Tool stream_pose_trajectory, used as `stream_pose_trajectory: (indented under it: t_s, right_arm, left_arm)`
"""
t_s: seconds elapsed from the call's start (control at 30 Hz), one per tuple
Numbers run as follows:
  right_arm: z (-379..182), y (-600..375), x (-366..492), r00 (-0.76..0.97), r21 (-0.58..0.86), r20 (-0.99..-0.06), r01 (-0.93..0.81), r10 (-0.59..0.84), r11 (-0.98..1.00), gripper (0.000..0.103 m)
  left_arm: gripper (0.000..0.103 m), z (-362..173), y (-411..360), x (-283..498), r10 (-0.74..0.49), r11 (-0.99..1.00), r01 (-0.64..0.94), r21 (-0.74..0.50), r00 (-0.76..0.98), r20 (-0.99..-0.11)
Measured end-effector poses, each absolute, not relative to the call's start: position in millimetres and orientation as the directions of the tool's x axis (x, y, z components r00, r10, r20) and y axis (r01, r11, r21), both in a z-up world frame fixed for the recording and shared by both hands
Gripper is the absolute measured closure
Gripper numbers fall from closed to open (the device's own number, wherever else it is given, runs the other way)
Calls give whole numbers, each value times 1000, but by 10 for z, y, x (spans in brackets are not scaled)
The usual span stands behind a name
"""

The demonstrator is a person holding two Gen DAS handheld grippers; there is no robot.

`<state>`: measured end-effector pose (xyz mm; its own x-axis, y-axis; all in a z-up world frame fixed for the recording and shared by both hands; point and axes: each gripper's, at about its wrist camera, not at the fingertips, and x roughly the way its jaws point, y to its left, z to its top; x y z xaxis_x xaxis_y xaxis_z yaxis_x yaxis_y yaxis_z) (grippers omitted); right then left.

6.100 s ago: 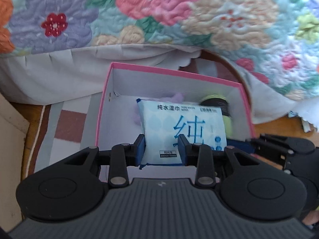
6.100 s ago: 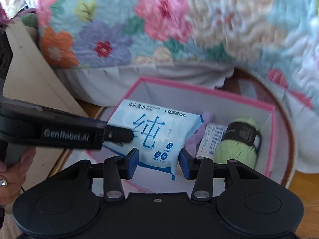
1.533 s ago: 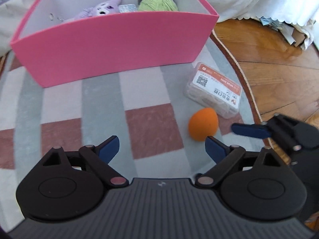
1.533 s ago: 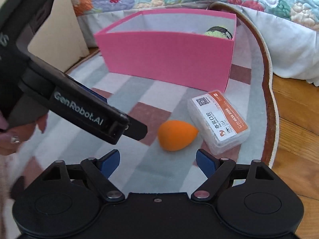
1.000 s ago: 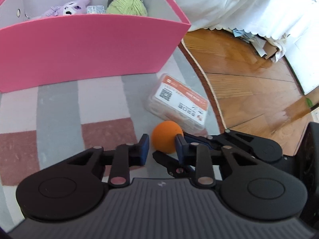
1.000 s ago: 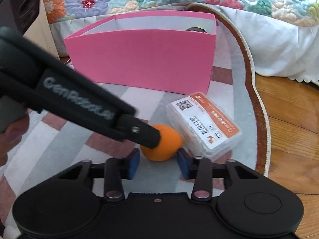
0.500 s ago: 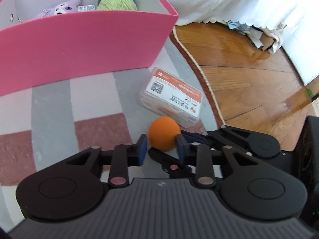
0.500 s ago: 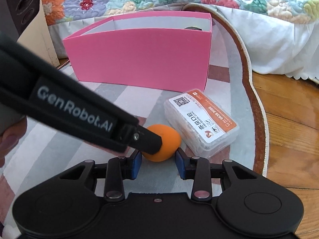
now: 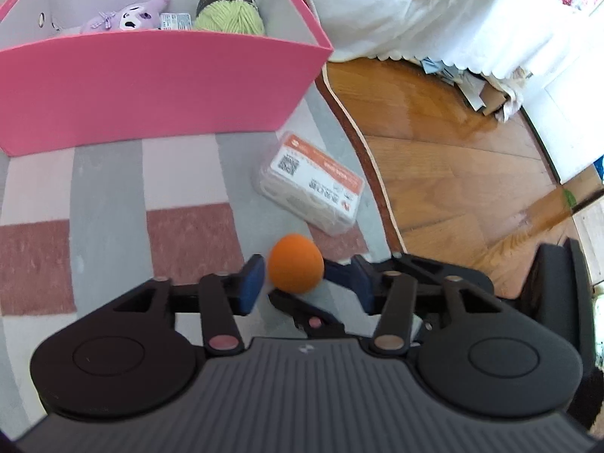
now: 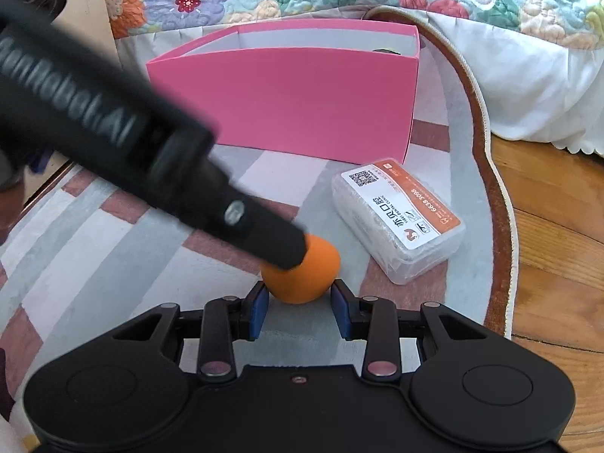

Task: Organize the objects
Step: 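Lower the left tool and grasp the orange makeup sponge, then carry the sponge with the left tool into the pink box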

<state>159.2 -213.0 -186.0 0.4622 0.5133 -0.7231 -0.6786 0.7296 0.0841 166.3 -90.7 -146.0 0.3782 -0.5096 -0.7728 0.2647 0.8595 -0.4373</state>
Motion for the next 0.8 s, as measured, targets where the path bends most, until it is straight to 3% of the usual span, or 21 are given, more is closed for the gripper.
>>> stream_pose_trajectory:
  t_s: [0.1,0.17,0.2,0.53,0.8]
  right_arm:
    - [-1860,-2135,1619,457,95,-720,-681,522,727,60]
    - [-1863,-2152,1604,450,105,-720,-682,529,724,57]
    - [-1864,-2152,1605,451,106,-718,-682,530,724,57]
    - [-1813,-2109,1536,420,112,-732,-701,536,704,55]
    - [-1481,-2131,1413,286,196,-785,-727,550,658,55]
  left_arm:
    - [52,-1596,-955,1751,-499,866,244,-436,363,-787]
    - [67,-1674,-977,1757,-491,871,236,-432,363,-792]
    - [69,-1706,-985,1748,-495,868,240,-434,358,-792]
    - [72,-1631,-964,1607,-460,888,190,-419,319,-829]
    - [71,-1291,-996,1298,-399,915,176,-363,268,-877]
